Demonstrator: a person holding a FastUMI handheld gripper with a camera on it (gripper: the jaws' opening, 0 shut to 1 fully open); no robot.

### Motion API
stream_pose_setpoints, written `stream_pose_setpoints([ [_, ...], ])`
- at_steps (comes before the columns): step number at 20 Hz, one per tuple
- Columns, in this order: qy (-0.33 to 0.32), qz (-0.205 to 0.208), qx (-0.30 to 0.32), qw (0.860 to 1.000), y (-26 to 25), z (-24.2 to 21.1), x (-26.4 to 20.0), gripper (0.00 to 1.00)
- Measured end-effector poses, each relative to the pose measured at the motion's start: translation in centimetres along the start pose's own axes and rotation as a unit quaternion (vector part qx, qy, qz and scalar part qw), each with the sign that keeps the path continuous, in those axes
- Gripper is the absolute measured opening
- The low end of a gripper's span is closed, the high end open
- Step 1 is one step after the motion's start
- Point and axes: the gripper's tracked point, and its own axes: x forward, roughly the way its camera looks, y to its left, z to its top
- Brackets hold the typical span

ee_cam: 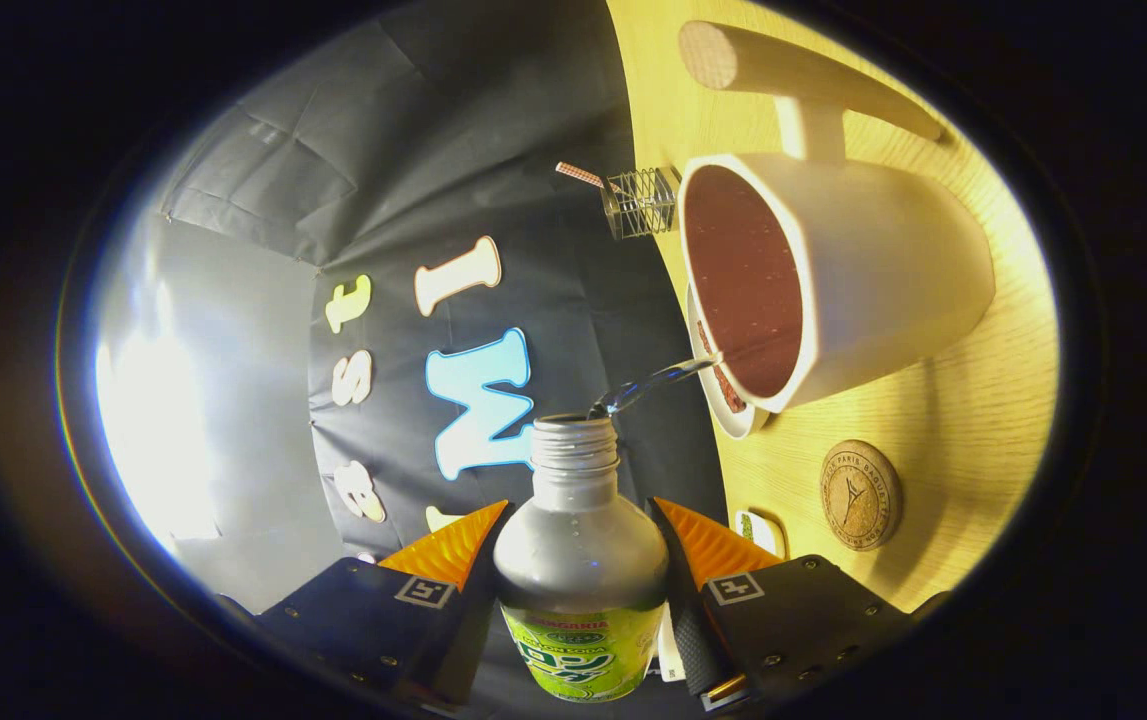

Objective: Take the bottle from table, then pour the juice into the cup, finally place the bottle on the coaster

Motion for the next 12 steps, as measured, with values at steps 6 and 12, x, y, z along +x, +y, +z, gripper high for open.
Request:
stream_pose_setpoints([
  [6, 0.001, -0.005, 0.007, 1.0, -0.24, -0.09, -0.12, 0.76],
  [12, -0.002, 0.001, 0.018, 1.0, -0.02, -0.05, -0.19, 0.76],
])
